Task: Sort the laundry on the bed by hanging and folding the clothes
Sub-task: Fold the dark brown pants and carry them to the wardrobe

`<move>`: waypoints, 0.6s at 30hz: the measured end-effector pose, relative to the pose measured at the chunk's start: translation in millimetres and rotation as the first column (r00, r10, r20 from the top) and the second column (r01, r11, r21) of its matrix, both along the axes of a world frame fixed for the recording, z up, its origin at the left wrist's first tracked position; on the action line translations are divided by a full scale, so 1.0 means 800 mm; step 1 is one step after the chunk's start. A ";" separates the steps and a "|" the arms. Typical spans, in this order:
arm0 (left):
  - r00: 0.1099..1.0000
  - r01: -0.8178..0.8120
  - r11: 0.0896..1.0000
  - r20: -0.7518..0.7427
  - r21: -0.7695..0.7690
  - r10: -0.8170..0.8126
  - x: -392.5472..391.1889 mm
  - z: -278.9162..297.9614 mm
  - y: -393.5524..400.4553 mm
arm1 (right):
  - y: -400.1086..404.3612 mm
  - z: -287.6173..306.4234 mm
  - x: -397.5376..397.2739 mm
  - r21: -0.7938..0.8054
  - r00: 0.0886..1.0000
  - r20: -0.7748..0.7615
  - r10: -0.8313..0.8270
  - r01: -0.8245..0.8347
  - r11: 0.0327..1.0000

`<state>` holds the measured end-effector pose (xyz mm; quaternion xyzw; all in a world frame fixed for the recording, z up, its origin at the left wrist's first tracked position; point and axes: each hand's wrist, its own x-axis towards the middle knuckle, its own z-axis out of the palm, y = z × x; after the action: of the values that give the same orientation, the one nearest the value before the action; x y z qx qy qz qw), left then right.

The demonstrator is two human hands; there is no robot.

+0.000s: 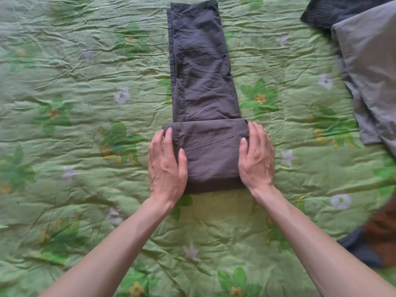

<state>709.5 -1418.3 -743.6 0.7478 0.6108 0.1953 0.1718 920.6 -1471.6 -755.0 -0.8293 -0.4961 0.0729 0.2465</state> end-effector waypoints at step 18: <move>0.890 0.358 0.934 -0.306 0.009 -0.338 -0.006 -0.071 0.011 | 0.000 -0.071 0.024 -0.001 0.901 0.051 0.431 -0.432 0.902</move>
<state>704.8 -1409.6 -800.4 0.8711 0.4792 0.0658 0.0852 939.9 -1471.2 -811.8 -0.6992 -0.6738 0.1025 0.2159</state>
